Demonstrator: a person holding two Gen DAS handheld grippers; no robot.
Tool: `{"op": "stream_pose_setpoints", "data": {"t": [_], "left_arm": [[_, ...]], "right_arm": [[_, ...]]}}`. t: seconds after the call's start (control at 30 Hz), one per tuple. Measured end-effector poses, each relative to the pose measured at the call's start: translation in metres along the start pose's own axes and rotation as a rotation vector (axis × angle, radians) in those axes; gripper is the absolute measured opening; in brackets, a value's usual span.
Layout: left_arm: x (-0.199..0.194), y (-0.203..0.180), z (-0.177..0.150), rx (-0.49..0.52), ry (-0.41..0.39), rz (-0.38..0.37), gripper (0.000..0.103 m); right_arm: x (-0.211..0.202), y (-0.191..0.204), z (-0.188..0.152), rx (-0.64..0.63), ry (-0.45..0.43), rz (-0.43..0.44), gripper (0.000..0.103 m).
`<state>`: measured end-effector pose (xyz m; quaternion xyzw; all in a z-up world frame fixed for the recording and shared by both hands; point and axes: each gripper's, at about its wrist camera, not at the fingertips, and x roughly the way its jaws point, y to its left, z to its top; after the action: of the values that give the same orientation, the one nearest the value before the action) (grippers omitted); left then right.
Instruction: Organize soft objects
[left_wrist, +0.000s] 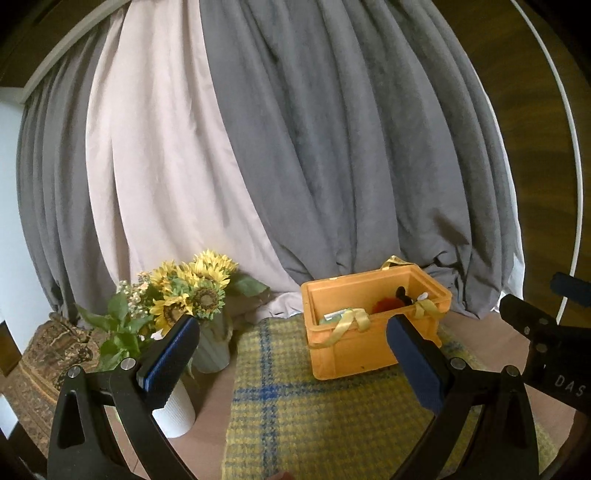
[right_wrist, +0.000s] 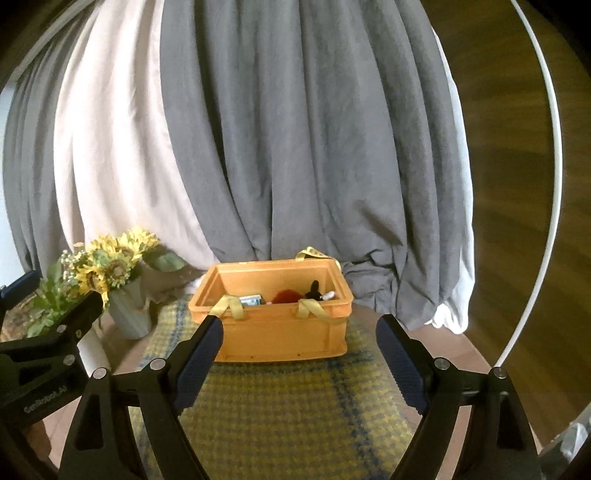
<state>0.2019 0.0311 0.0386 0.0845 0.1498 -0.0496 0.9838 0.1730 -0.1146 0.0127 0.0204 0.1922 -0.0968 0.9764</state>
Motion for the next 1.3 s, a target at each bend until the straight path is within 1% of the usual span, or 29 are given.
{"op": "stream_pose_setpoints", "data": {"t": [0.23,0.47,0.6,0.8,1.0,1.3], "left_arm": [[-0.038,-0.021,-0.013,-0.022,0.026,0.005,0.103],[-0.082,-0.040,-0.024,-0.049,0.012,0.026,0.103],[-0.106,-0.049,-0.029,-0.060,0.004,0.019,0.103],[-0.138,-0.059,-0.036,-0.055,-0.014,0.016,0.103],[-0.156,-0.063,-0.042,-0.060,-0.012,0.016,0.103],[-0.171,-0.068,-0.050,-0.057,-0.009,0.020,0.103]], "right_arm": [[-0.034,-0.016,-0.012,-0.017,0.009,0.039,0.086],[-0.072,-0.035,-0.024,-0.043,-0.006,0.046,0.089],[-0.097,-0.048,-0.030,-0.047,-0.027,0.036,0.090],[-0.125,-0.062,-0.040,-0.034,-0.036,0.037,0.091],[-0.148,-0.067,-0.050,-0.034,-0.048,0.039,0.091],[-0.165,-0.071,-0.060,-0.030,-0.050,0.047,0.091]]}}
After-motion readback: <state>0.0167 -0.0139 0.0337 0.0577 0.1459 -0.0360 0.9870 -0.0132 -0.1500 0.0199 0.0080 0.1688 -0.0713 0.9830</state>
